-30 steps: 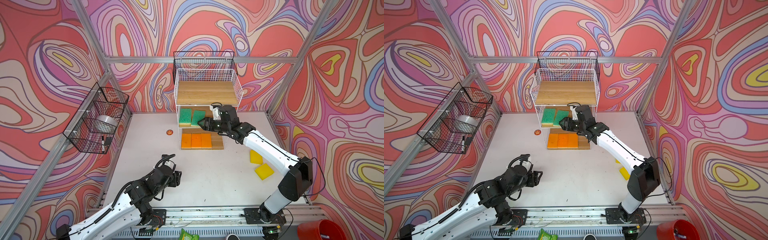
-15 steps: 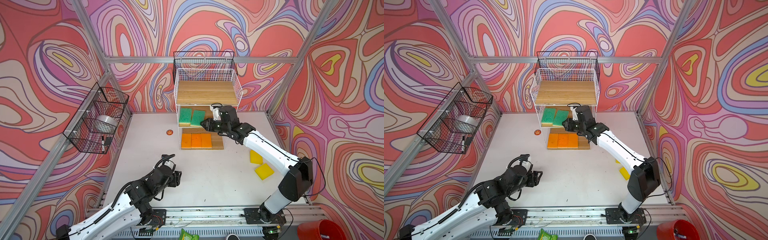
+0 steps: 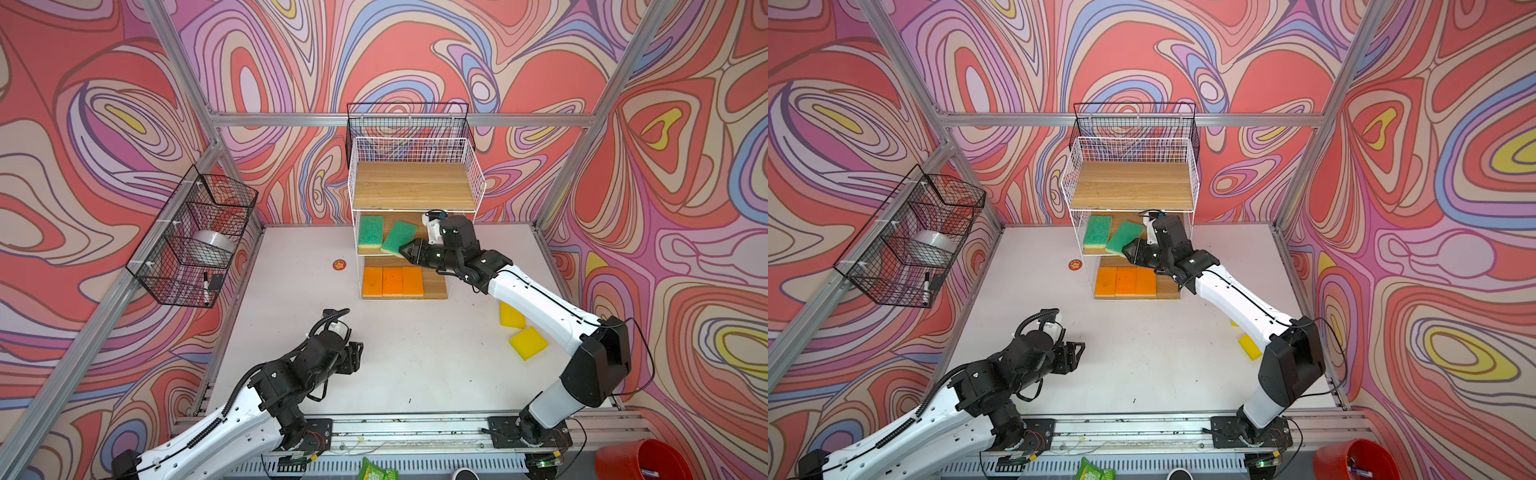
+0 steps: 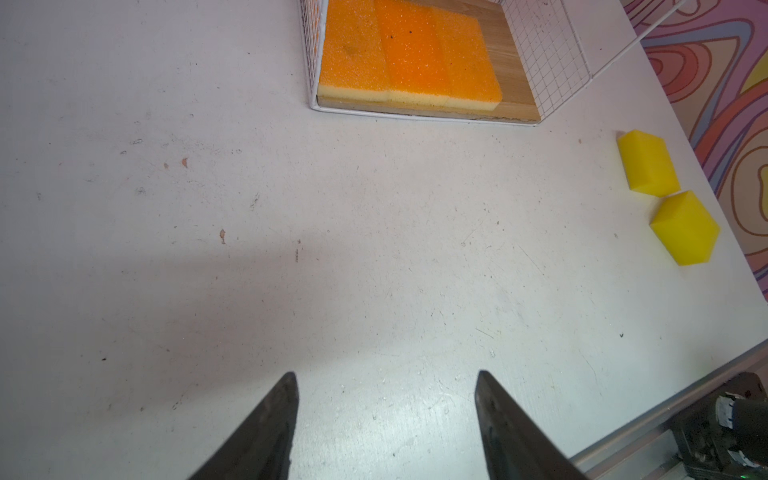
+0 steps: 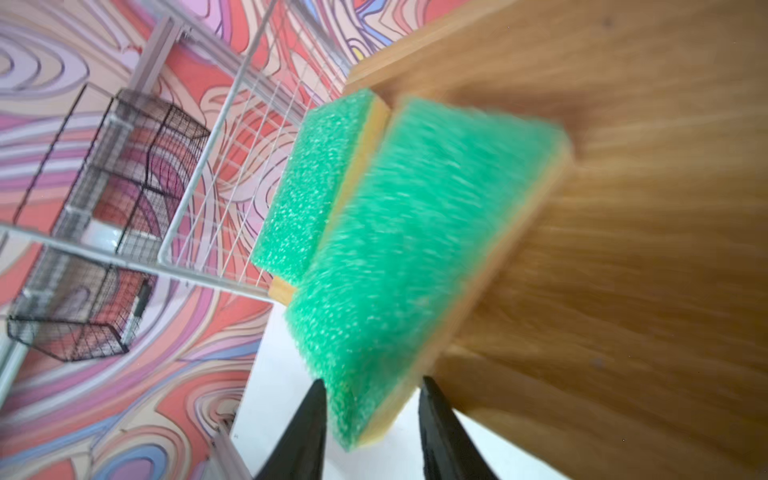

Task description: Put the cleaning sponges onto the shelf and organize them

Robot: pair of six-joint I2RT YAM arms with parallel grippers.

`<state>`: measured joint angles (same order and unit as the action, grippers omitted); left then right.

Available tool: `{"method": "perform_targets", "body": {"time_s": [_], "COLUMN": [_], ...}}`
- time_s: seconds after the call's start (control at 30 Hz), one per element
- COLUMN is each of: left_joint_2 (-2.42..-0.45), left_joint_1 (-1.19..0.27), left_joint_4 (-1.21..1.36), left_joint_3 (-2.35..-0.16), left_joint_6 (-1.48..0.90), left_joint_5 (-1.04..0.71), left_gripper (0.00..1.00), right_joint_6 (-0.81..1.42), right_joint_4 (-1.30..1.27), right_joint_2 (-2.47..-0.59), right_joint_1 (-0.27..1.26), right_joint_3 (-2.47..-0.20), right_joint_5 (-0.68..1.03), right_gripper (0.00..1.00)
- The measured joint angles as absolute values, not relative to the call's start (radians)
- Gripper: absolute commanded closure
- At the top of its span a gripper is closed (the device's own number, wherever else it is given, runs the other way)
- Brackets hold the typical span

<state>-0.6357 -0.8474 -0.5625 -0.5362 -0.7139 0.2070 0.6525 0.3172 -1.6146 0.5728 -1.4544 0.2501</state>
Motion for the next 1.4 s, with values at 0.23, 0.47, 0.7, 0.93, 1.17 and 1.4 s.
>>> {"method": "perform_targets", "body": {"time_s": [0.23, 0.47, 0.7, 0.93, 1.17, 1.4], "left_joint_2": [-0.636, -0.638, -0.645, -0.645, -0.643, -0.629], "left_joint_1": [-0.844, -0.844, -0.843, -0.843, -0.843, -0.843], "left_joint_4": [-0.556, -0.555, -0.55, -0.55, -0.549, -0.548], "left_joint_3": [-0.536, -0.536, -0.536, -0.536, -0.536, -0.535], "left_joint_6": [-0.714, -0.714, -0.71, -0.707, -0.699, -0.698], "left_joint_5": [0.205, 0.203, 0.201, 0.201, 0.201, 0.201], "left_gripper": [0.31, 0.31, 0.32, 0.31, 0.31, 0.31], "right_joint_6": [0.672, 0.694, 0.709, 0.645, 0.514, 0.406], "right_joint_4": [0.304, 0.287, 0.275, 0.15, -0.05, -0.282], "right_joint_2": [-1.594, -1.555, -1.501, -1.36, -1.235, -1.222], "right_joint_1": [0.569, 0.569, 0.569, 0.568, 0.568, 0.568], "right_joint_3": [-1.435, -1.374, -1.295, -1.117, -0.918, -0.823], "right_joint_5": [0.251, 0.251, 0.25, 0.267, 0.299, 0.366], "right_gripper": [0.45, 0.43, 0.41, 0.28, 0.21, 0.16]}}
